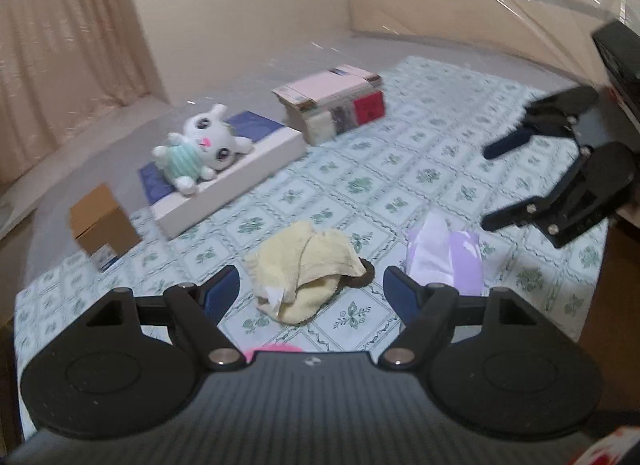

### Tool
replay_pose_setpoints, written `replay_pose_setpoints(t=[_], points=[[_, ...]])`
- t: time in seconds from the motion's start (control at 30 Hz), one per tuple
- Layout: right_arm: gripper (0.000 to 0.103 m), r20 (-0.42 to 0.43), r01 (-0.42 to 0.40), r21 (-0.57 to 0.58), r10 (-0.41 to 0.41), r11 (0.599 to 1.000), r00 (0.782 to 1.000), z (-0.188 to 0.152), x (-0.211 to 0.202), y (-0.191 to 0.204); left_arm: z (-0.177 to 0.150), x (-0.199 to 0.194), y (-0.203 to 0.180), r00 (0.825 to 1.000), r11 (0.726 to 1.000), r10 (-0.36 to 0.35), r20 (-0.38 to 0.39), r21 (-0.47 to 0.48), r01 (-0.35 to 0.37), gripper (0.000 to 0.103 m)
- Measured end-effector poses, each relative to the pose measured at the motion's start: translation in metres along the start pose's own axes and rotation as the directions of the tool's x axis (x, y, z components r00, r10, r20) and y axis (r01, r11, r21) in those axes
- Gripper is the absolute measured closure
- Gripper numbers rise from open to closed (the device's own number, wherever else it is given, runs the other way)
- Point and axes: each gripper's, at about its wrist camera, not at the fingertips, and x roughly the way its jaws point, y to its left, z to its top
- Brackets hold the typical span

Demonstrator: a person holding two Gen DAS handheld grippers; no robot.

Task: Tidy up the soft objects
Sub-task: 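Withdraw both grippers from the tray toward the yellow towel, then grasp the yellow towel with the left gripper and lift it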

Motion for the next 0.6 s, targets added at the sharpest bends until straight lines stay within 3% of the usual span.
replay_pose_setpoints(t=[0.07,0.33,0.6], points=[[0.024,-0.013,-0.013,-0.024,0.013,1.0,1.0,0.009,0.011,-0.007,0.009,0.013,0.009,0.999,0.998,-0.042,-0.018,0.037,0.043,0.024],[0.024,-0.1,-0.049,-0.077,0.042,0.996,0.994,0.031,0.062,-0.033,0.031,0.077,0.04,0.985,0.98,-0.099,-0.144,0.157,0.122,0.019],[0.024,-0.198,-0.134,-0.059,0.12,0.989,0.973,0.038,0.116,-0.054,0.032,0.151,0.056,0.939,0.948,-0.186,-0.289,0.196,0.249,0.015]])
